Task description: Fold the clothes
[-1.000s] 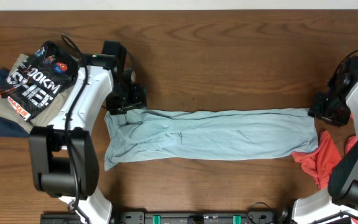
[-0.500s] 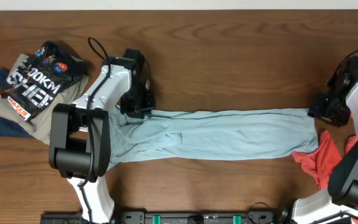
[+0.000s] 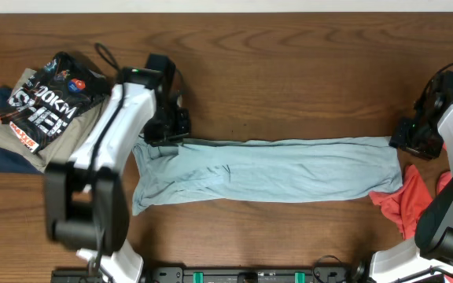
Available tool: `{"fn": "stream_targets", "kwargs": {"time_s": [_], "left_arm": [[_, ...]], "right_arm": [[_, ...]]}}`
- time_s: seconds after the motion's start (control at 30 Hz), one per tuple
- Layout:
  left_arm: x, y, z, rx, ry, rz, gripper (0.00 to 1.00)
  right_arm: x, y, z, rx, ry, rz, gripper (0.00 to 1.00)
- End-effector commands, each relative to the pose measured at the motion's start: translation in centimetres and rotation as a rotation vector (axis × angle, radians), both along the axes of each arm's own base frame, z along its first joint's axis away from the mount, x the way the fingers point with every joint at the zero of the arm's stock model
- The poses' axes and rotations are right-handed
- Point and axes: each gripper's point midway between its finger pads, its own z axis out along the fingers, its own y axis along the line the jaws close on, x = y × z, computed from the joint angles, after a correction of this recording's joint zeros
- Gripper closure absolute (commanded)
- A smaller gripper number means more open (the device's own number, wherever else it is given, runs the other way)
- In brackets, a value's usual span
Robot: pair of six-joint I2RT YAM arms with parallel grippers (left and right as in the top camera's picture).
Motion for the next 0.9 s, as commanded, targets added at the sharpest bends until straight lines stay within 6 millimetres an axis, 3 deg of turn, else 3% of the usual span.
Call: {"fn": "stream_targets", "kwargs": {"time_s": [0.0, 0.2, 0.3, 0.33, 0.4, 0.67, 0.73, 0.77, 0.87], "left_arm": [[-1.6, -0.1, 1.9, 0.022, 0.013, 0.049, 0.94], [-7.2, -1.1, 0.2, 0.077, 0.199, -0.017, 0.94], [-8.9, -1.8, -1.4, 0.097, 0.236, -0.049, 0.93], [-9.1, -1.7, -1.9, 0.110, 0.234, -0.060, 0.89], [-9.1, -0.9, -2.9, 0.166, 0.215, -0.074, 0.77], [-5.5, 4.1, -2.3, 0.346, 0.099, 0.040, 0.69], [-4.6, 5.0, -2.4, 0.336, 0.079, 0.096, 0.57], [-4.3, 5.5, -2.4, 0.334, 0.075, 0.138, 0.46], [-4.0, 6.2, -2.5, 0.318, 0.076, 0.193, 0.41]], "right_arm": [[-0.1, -0.1, 0.0, -0.002, -0.004, 0.000, 0.51], [0.0, -0.2, 0.0, -0.004, -0.008, 0.000, 0.51], [0.0, -0.2, 0.0, -0.004, -0.008, 0.000, 0.51], [0.0, -0.2, 0.0, -0.004, -0.007, 0.000, 0.50], [0.0, -0.1, 0.0, -0.003, -0.006, 0.000, 0.50], [-0.4, 0.0, 0.0, 0.001, 0.010, 0.025, 0.48], [-0.4, 0.0, 0.0, 0.001, 0.011, 0.027, 0.47], [-0.4, 0.0, 0.0, 0.000, 0.012, 0.038, 0.46], [-0.4, -0.1, -0.1, -0.002, 0.014, 0.066, 0.43]]}}
